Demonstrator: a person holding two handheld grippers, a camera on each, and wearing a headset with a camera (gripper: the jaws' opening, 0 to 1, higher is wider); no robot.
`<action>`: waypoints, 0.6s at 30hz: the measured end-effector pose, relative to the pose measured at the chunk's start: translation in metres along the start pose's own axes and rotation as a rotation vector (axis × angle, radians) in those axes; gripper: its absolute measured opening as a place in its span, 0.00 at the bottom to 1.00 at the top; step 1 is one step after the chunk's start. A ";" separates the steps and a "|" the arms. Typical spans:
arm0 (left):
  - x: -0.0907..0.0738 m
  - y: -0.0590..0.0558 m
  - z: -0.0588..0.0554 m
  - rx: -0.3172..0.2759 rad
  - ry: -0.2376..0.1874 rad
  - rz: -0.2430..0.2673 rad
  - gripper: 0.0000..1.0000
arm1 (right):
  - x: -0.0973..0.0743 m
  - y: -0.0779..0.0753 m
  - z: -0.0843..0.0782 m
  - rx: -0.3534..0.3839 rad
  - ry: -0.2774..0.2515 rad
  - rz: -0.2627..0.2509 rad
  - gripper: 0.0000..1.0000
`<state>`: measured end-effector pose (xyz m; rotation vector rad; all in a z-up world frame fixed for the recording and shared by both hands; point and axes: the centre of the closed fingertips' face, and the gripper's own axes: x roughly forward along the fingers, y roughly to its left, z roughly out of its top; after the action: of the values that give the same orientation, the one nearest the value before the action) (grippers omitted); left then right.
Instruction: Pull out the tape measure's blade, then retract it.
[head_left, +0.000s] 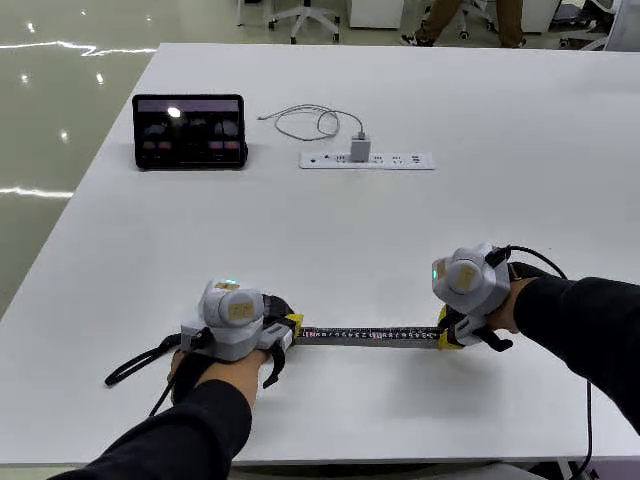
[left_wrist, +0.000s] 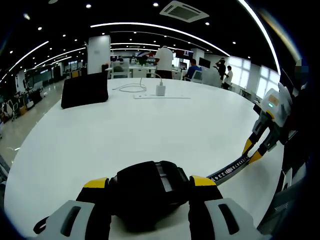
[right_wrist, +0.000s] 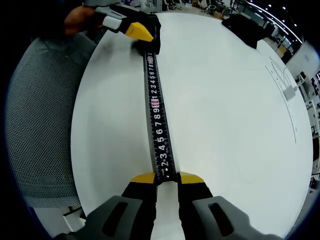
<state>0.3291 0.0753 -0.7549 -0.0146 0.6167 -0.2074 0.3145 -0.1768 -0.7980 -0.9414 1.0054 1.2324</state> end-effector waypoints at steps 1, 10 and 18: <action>0.000 0.000 0.000 0.001 0.001 0.000 0.59 | 0.000 0.000 0.000 0.001 -0.001 0.000 0.11; 0.000 0.000 -0.001 0.005 0.001 0.000 0.59 | 0.002 0.000 0.004 0.003 -0.009 -0.003 0.11; 0.001 0.000 -0.001 0.007 0.001 0.000 0.59 | 0.003 -0.001 0.008 0.001 -0.014 0.001 0.11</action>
<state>0.3292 0.0757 -0.7558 -0.0080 0.6174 -0.2095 0.3160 -0.1685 -0.7988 -0.9307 0.9949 1.2375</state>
